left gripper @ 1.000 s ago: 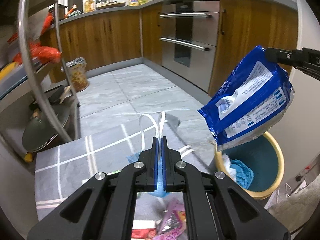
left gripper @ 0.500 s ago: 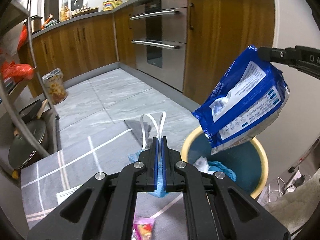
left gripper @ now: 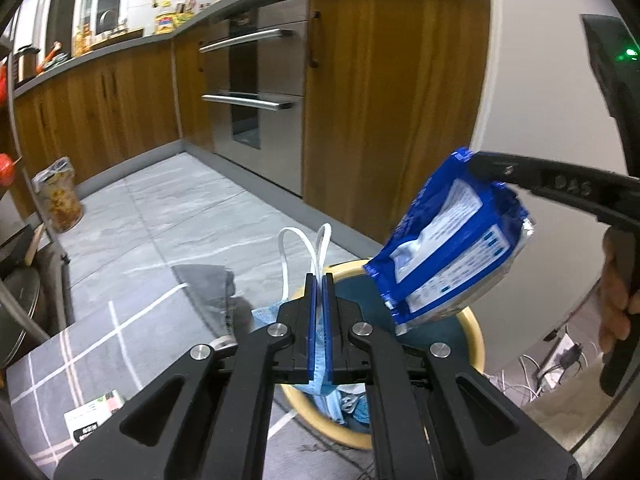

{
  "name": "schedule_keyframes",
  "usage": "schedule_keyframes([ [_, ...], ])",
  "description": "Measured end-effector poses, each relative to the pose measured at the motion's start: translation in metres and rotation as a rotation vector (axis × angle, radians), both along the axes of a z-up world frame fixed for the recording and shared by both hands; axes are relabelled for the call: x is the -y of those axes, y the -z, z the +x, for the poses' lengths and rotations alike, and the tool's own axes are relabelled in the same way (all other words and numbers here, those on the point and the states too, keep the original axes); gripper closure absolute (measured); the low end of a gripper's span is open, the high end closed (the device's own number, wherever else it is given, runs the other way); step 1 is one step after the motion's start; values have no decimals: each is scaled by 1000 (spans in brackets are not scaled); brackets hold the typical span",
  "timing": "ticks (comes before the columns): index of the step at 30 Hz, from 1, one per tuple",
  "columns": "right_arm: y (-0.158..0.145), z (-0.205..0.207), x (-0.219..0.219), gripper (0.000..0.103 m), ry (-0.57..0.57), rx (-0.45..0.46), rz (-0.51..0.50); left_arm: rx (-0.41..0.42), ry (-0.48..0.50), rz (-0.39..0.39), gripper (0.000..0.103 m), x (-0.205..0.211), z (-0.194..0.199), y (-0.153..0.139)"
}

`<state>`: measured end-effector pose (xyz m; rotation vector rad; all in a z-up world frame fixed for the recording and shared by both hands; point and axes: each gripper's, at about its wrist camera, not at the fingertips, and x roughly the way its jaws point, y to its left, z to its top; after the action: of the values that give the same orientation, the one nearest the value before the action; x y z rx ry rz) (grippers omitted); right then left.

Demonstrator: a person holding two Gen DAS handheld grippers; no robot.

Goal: Collect trash
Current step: 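Carry the blue mask and blue snack bag over the teal bin with both tools, then open both tools to drop the mask and snack bag into the bin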

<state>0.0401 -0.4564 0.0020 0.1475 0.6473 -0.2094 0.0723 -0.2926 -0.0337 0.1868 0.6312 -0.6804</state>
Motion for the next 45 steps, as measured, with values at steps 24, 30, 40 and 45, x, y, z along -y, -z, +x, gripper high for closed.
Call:
schedule_keyframes([
  [24,81,15,2,100,-16,-237,-15,-132,132,244,100,60,3,86],
  [30,98,22,-1,100,-27,-285,3,-193,101,258,100,54,14,101],
  [40,115,31,-2,100,-36,-339,3,-248,86,288,100,53,21,116],
  [45,126,34,0,100,-32,-382,14,-244,100,337,100,59,18,121],
])
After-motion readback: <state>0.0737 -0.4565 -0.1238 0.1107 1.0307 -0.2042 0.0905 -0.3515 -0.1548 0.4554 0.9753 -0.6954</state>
